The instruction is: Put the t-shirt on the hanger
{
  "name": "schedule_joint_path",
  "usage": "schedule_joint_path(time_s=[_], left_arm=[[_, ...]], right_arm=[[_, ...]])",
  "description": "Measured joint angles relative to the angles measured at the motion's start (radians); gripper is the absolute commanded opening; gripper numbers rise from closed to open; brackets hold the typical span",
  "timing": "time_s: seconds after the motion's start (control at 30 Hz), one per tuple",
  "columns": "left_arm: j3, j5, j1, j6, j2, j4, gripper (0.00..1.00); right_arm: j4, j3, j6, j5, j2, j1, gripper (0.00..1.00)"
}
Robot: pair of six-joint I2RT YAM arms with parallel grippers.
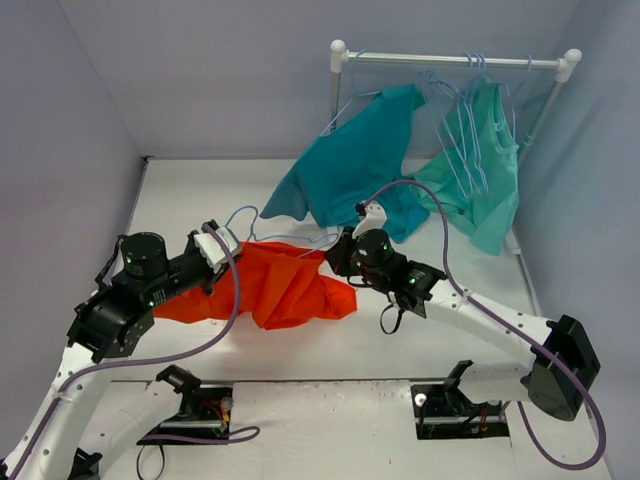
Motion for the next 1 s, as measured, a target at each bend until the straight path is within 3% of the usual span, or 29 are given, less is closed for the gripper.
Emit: schedule_joint_path(time_s=[0.63,1.0], left_arm=[[-0.014,-0.053,-0.005,0.053,-0.023,-0.074,0.00],[0.014,-0.006,-0.005,0.026,0.092,0.000,0.00]], right_arm=[[-0.063,0.012,-0.143,-0.071,-0.045,-0.117,0.00],[-0.173,0.218,-0.269,-0.091,0.003,-0.097,0.00]])
